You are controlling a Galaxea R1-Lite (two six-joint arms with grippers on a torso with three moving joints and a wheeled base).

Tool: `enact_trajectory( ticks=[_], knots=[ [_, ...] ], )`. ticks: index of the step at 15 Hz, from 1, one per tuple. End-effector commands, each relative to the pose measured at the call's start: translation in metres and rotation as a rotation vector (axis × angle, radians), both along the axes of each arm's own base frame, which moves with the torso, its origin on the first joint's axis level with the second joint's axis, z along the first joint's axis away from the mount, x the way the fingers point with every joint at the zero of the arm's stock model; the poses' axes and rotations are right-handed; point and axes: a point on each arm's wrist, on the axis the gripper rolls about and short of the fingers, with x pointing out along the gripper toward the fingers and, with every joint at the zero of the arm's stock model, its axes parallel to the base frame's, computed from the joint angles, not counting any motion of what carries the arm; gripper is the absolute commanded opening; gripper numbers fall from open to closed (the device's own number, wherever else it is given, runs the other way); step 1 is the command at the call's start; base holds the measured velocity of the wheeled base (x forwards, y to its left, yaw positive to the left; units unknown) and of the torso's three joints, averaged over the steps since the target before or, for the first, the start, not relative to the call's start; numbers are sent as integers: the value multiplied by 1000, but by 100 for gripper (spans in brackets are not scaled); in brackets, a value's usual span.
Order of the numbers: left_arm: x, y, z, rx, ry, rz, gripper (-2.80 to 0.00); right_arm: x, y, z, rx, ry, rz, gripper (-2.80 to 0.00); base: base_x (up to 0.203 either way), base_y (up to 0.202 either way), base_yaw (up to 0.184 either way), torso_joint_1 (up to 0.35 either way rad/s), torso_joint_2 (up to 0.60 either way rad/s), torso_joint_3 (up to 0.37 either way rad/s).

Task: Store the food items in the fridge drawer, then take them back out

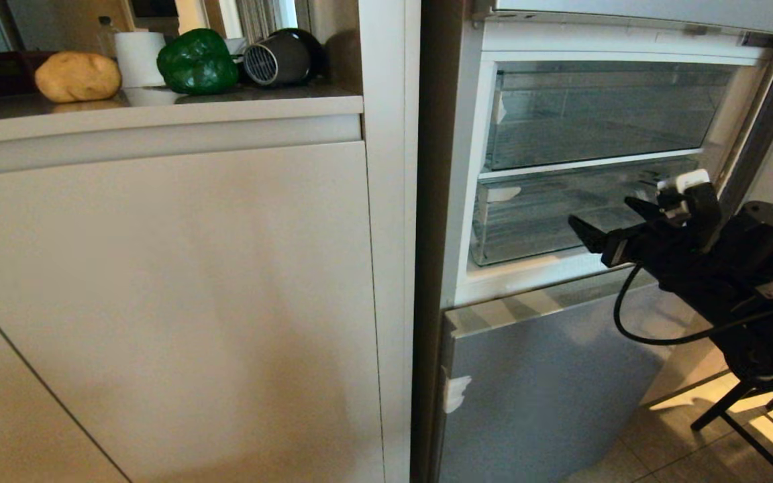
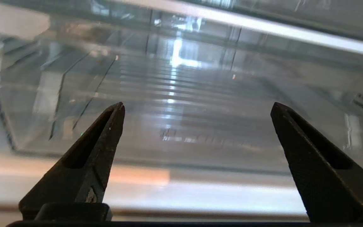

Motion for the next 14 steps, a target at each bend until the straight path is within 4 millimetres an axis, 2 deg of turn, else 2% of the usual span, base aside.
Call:
enact_trajectory(
  ticks=[1,7,14],
  knots=[
    [1,0,-3,0,10,0,-280,7,0,3,2,-24,-7,0,0,0,0,0,0,0],
    [1,0,-3,1,10,0,-280,43,-1,-7,14,-47,-98,0,0,0,0,0,0,0],
    [1,0,-3,0,10,0,-280,48,-3,-3,18,-71,-123,0,0,0,0,0,0,0]
  ],
)
